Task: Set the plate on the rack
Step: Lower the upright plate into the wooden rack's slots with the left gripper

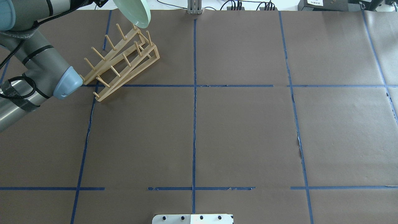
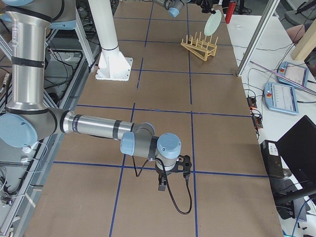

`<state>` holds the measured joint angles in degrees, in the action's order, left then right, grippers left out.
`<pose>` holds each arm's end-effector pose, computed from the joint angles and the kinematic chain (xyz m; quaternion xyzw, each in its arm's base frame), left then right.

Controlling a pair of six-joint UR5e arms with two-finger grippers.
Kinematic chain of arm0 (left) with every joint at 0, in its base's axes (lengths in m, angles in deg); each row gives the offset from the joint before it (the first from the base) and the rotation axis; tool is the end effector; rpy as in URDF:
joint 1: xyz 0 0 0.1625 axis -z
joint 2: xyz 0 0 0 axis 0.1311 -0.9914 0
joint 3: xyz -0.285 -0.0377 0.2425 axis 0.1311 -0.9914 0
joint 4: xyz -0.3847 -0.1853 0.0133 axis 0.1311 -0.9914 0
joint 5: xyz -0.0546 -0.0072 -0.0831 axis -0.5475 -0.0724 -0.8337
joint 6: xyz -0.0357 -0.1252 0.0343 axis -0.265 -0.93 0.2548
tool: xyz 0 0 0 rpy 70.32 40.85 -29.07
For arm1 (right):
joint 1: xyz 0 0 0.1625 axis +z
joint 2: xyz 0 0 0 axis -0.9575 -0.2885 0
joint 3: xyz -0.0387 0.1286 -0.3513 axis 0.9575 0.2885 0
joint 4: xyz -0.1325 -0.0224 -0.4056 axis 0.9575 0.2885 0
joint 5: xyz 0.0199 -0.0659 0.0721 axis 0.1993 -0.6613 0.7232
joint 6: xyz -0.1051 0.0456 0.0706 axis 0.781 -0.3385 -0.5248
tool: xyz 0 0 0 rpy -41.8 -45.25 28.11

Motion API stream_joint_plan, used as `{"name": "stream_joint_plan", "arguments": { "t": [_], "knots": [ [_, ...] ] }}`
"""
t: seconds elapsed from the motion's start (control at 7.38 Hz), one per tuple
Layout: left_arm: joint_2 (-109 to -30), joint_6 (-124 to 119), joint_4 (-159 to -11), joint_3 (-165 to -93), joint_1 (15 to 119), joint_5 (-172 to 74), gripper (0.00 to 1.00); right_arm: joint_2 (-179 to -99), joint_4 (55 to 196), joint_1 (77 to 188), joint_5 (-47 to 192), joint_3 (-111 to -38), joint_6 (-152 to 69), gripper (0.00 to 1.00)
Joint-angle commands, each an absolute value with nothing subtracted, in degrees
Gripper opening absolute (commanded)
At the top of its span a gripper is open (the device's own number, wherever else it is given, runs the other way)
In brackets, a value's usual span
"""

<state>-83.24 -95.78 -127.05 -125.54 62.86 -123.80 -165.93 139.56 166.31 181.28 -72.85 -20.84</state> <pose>0.2849 -0.6200 0.1494 0.2104 0.7325 -0.3516 0.5437 0.0675 -0.4443 0.6851 -0.0298 -0.3589 0.0132 0.9328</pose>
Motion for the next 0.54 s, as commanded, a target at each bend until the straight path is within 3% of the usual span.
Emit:
{"name": "stream_joint_plan", "arguments": {
  "t": [0.0, 0.41],
  "knots": [
    [-83.17, -93.35, -127.79, -123.26, 63.95, -126.25, 0.0, -165.94, 139.56, 166.31, 181.28, -72.85, -20.84, 1.0],
    [-83.26, -91.24, -127.88, -120.45, 63.69, -127.05, 0.0, -165.94, 139.56, 166.31, 181.28, -72.85, -20.84, 1.0]
  ]
}}
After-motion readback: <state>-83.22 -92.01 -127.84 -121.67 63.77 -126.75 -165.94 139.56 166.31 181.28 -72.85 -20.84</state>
